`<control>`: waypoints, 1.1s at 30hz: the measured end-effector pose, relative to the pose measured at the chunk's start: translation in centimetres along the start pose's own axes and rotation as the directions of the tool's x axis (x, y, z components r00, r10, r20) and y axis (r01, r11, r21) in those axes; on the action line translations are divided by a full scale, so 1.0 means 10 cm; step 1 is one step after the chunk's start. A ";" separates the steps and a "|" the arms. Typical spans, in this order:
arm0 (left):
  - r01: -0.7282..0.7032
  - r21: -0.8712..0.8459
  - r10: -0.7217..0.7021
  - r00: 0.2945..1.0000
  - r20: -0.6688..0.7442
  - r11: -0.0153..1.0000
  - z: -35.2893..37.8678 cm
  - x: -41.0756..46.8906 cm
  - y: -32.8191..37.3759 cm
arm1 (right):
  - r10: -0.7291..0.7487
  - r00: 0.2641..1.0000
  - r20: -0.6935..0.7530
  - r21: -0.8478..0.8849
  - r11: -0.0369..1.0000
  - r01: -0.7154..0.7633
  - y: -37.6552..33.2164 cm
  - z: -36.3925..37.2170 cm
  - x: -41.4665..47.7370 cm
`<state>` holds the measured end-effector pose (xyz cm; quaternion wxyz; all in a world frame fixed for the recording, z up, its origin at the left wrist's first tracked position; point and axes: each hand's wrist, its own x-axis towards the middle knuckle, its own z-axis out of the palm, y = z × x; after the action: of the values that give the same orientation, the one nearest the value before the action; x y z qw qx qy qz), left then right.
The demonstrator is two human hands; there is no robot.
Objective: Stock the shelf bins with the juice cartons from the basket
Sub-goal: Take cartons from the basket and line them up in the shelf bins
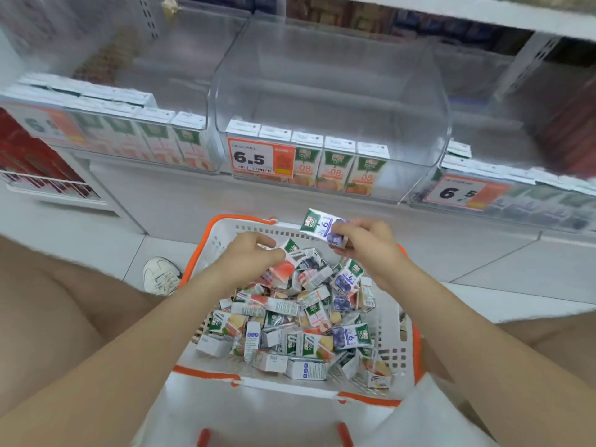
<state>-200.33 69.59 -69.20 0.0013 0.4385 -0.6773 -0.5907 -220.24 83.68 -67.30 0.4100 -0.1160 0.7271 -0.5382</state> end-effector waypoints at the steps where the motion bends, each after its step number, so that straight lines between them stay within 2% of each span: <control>1: 0.010 -0.124 -0.010 1.000 0.003 0.992 0.01 -0.05 0.08 | 0.010 0.999 0.034 0.098 0.995 -0.013 -0.10 0.00 -0.09; 2: 0.014 -0.232 -0.010 1.000 0.020 0.973 0.02 -0.10 0.16 | 0.006 0.997 0.082 0.135 0.991 -0.017 -0.20 0.00 -0.18; 3: 0.022 -0.315 -0.010 0.999 0.042 0.949 0.02 -0.15 0.23 | -0.009 0.993 0.115 0.100 0.995 -0.003 -0.29 0.00 -0.28; 5: 0.028 -0.410 0.003 0.997 0.073 0.912 0.02 -0.22 0.33 | -0.062 0.989 0.137 -0.105 0.991 0.077 -0.42 0.01 -0.43; 8: -0.013 -0.440 0.046 0.997 0.065 0.898 0.04 -0.34 0.42 | -0.159 0.968 0.195 -0.327 0.920 0.216 -0.56 0.07 -0.61; 11: -0.063 -0.434 0.084 0.996 0.031 0.899 0.07 -0.44 0.54 | -0.277 0.923 0.268 -0.384 0.848 0.366 -0.61 0.10 -0.70; 14: -0.109 -0.459 0.114 0.993 -0.017 0.882 0.02 -0.47 0.68 | -0.406 0.882 0.238 -0.462 0.752 0.470 -0.69 0.04 -0.70; 17: -0.166 -0.493 0.176 0.984 -0.027 0.854 -0.03 -0.49 0.87 | -0.443 0.864 0.240 -0.438 0.745 0.504 -0.85 -0.04 -0.73; 19: -0.217 -0.438 0.223 0.974 -0.037 0.873 -0.02 -0.54 1.02 | -0.483 0.841 0.246 -0.502 0.678 0.536 -0.99 -0.09 -0.77; 22: -0.322 -0.309 0.326 0.944 -0.042 0.895 0.05 -0.62 1.24 | -0.558 0.784 0.272 -0.657 0.488 0.575 -1.20 -0.22 -0.82; 25: -0.405 -0.115 0.388 0.911 -0.140 0.907 0.16 -0.65 1.49 | -0.663 0.679 0.314 -0.693 0.329 0.642 -1.37 -0.42 -0.81; 27: -0.451 0.009 0.440 0.867 -0.235 0.892 0.27 -0.63 1.65 | -0.733 0.617 0.286 -0.692 0.287 0.662 -1.49 -0.62 -0.78; 29: -0.526 0.173 0.553 0.792 -0.257 0.833 0.36 -0.59 1.79 | -0.807 0.542 0.235 -0.725 0.227 0.651 -1.62 -0.88 -0.69; 31: -0.583 0.304 0.649 0.734 -0.200 0.754 0.43 -0.54 1.91 | -0.859 0.480 0.179 -0.769 0.182 0.613 -1.72 -1.18 -0.56; 33: -0.625 0.401 0.715 0.689 -0.121 0.670 0.50 -0.43 2.00 | -0.881 0.463 0.097 -0.793 0.213 0.571 -1.76 -1.49 -0.43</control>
<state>-212.15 74.53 -52.42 0.2387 0.2254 -0.8727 -0.3613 -233.08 89.59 -48.58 -0.1363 -0.4988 0.7885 -0.3330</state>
